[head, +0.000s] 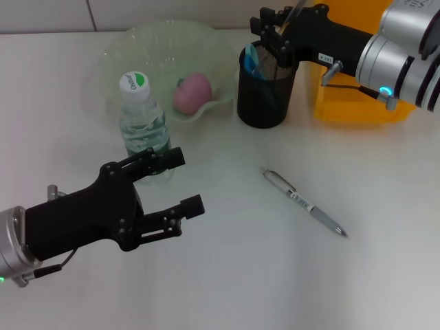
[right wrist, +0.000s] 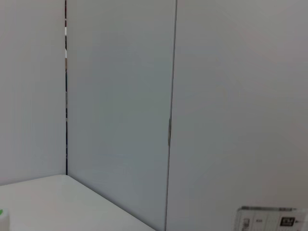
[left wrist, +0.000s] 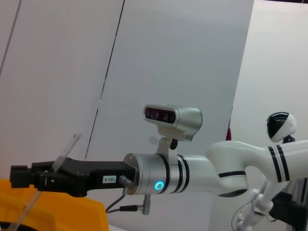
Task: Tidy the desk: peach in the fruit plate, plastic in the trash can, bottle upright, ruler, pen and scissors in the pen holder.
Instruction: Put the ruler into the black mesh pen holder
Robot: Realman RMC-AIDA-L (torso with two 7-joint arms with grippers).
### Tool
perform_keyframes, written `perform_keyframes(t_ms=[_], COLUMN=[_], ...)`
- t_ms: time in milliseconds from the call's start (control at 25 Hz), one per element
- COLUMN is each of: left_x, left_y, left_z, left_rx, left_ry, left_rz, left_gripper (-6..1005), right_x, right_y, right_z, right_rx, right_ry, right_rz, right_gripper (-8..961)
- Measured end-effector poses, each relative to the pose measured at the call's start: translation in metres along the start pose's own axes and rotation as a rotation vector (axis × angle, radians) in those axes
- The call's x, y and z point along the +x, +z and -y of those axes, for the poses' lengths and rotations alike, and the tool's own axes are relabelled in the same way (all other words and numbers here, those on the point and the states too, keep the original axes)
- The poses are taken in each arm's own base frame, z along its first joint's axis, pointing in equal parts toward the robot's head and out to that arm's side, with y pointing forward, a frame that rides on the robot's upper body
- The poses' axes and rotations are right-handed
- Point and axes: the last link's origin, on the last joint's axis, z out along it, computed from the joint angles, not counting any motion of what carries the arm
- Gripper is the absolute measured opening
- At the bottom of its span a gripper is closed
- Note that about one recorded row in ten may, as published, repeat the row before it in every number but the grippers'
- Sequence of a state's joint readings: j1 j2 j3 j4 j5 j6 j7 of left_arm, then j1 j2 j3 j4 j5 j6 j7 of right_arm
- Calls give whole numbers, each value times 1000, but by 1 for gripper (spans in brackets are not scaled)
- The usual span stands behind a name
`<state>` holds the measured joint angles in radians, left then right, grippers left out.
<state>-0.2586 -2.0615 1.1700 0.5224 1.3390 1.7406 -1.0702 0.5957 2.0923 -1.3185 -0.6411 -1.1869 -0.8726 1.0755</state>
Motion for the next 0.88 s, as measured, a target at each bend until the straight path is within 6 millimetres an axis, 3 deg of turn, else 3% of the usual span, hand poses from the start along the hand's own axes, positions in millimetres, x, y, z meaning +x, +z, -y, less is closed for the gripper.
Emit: perform_keyframes(t_ms=[240, 880], left_x=[3, 11], left_y=[-2, -4], left_z=[2, 7], left_rx=[11, 30], left_ry=[-30, -63], left_rz=[-9, -28], left_gripper=[829, 829], right_x=[-1, -5], right_y=[-6, -12], right_z=[-1, -1], right_rx=[4, 16], right_ry=[19, 32], right_rz=[7, 19], right_gripper=[164, 123])
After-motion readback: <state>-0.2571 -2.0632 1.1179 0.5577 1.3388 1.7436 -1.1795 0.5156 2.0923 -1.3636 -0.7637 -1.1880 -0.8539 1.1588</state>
